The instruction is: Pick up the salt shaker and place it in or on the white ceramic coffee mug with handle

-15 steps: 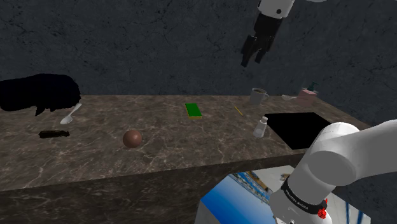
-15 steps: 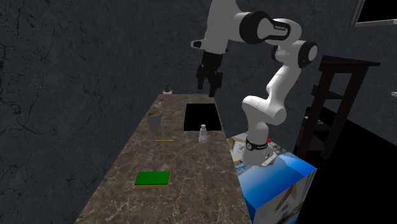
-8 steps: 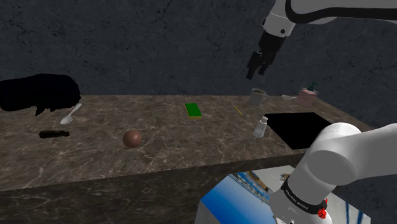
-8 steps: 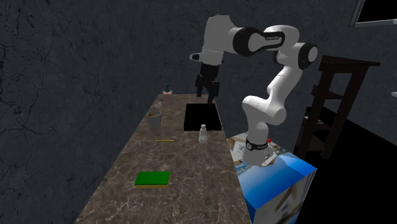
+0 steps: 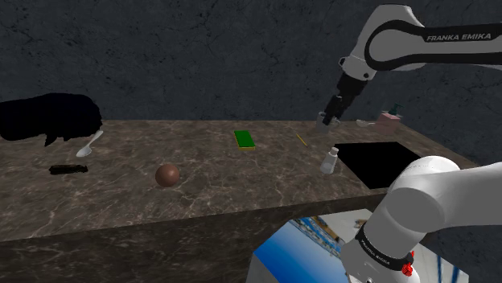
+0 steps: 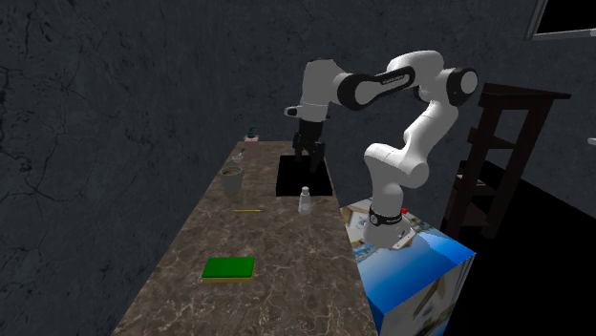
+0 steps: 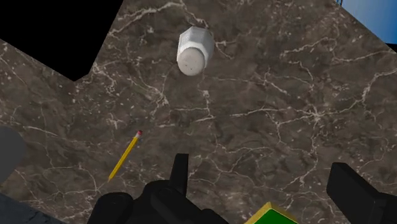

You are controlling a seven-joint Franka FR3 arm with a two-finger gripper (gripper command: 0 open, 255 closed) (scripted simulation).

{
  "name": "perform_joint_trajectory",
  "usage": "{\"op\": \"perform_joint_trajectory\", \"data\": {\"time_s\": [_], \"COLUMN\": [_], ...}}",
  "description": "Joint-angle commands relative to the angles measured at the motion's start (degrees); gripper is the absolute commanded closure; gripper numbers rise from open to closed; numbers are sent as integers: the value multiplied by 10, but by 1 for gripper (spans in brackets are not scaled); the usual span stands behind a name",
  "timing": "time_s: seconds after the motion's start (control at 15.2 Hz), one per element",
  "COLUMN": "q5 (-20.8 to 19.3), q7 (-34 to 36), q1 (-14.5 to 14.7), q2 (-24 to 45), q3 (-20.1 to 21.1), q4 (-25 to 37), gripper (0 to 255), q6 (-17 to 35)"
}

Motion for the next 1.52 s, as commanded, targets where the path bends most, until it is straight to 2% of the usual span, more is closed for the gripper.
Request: {"op": "perform_joint_trajectory", "data": {"time_s": [0.0,0.4,0.92,1.45], "q5": [-15,-65,-80,-80], "q7": [-24,-100,-99,-99], "q1": [-10,-46,-44,-44], "q2": [-4,20,62,62], "q3": [-26,-115,-136,-136], "q4": [-29,-90,-127,-127], "gripper": [0,0,0,0], "q6": [24,101,179,179]}}
